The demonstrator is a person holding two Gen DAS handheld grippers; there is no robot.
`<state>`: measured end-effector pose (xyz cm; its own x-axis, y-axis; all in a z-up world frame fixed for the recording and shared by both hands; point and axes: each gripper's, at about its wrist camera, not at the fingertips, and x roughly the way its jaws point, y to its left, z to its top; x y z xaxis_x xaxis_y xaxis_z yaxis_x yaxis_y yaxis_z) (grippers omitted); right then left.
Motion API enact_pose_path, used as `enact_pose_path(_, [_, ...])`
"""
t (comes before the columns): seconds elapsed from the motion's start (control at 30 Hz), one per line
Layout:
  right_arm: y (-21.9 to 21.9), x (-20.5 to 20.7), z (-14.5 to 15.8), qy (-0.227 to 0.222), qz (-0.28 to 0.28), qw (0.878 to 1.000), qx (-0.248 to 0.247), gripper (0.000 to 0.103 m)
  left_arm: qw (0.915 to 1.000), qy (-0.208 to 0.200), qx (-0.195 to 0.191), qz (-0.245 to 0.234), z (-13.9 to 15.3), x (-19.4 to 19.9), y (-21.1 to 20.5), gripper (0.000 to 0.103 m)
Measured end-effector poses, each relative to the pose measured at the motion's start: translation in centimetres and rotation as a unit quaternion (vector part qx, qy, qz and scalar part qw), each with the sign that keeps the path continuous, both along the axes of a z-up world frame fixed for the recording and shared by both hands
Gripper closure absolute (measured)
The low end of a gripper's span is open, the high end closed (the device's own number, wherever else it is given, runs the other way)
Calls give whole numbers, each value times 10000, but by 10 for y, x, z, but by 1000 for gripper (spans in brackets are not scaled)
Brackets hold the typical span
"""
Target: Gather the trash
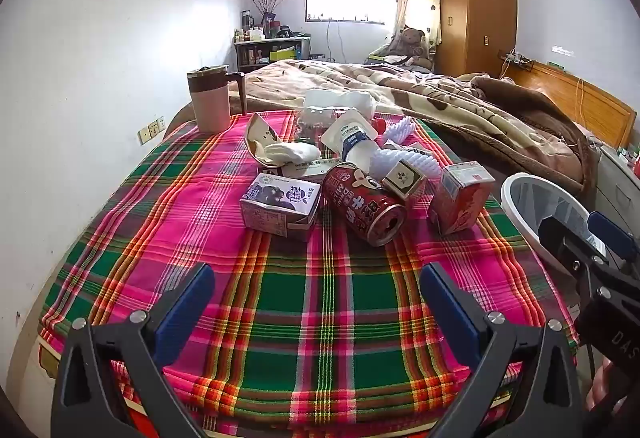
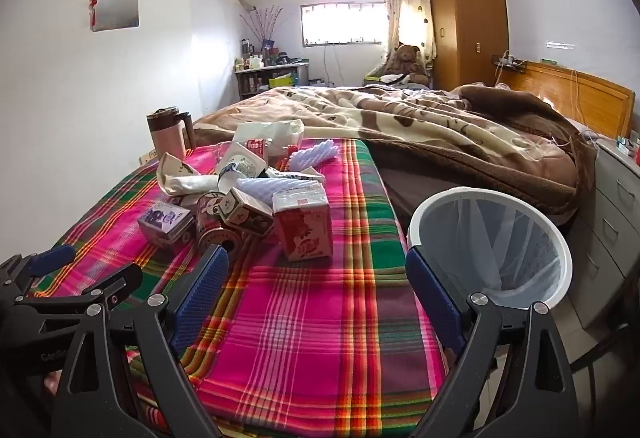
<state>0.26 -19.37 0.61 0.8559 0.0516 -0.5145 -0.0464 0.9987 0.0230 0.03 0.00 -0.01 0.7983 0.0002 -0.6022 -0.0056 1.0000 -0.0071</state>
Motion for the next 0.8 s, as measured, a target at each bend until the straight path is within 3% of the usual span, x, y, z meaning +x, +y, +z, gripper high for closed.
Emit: enact_pose_path(0.8, [1,-1,1,-34,-45,10000,8,11,10000,2,-12,-22,-3,1,1,0])
